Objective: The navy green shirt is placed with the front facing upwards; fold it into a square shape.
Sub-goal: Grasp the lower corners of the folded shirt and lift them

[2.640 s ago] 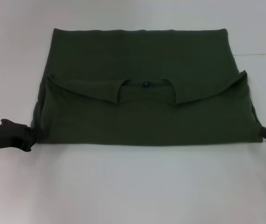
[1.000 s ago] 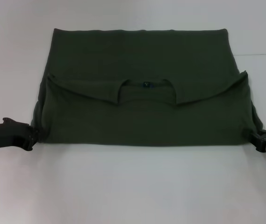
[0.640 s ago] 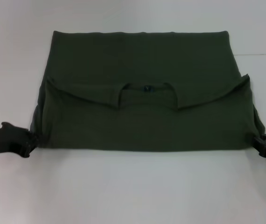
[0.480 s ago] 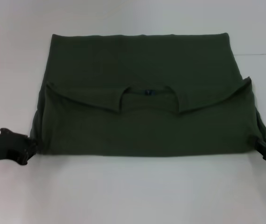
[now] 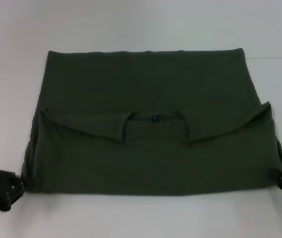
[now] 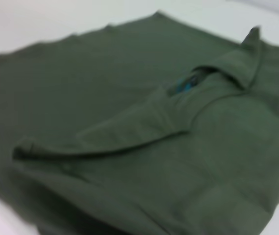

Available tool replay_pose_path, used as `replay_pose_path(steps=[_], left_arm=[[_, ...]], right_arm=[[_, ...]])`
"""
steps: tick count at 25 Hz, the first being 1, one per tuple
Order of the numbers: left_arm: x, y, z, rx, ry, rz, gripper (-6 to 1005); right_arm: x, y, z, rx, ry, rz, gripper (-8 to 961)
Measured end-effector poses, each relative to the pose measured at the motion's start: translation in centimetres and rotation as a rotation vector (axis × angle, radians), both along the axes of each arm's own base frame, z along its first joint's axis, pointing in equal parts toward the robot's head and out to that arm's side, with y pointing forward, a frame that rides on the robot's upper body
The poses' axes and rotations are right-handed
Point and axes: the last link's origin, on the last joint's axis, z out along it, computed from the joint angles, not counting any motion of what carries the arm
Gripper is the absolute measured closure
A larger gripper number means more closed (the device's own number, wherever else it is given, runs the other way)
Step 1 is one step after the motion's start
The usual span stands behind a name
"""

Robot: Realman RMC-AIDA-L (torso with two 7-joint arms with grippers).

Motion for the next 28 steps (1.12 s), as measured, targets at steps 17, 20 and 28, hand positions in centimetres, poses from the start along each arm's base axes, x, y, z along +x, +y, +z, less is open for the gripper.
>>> replay_pose_path(steps=[17, 20, 28], left_arm=[[-1.5, -8.9, -0.3, 0.047, -0.156, -0.24, 973], [-1.7, -10.2, -0.2, 0.054, -0.166, -0.252, 973], [-2.6, -12.2, -0.6, 0.013, -0.14, -0.227, 973]], right_arm=[[1.0, -8.4, -0.6, 0.088, -0.04, 0.114, 894], [1.2, -9.3, -0.9, 0.068, -0.046, 0.107, 893], [1.5, -10.8, -1.4, 0.064, -0.074, 0.109, 894]])
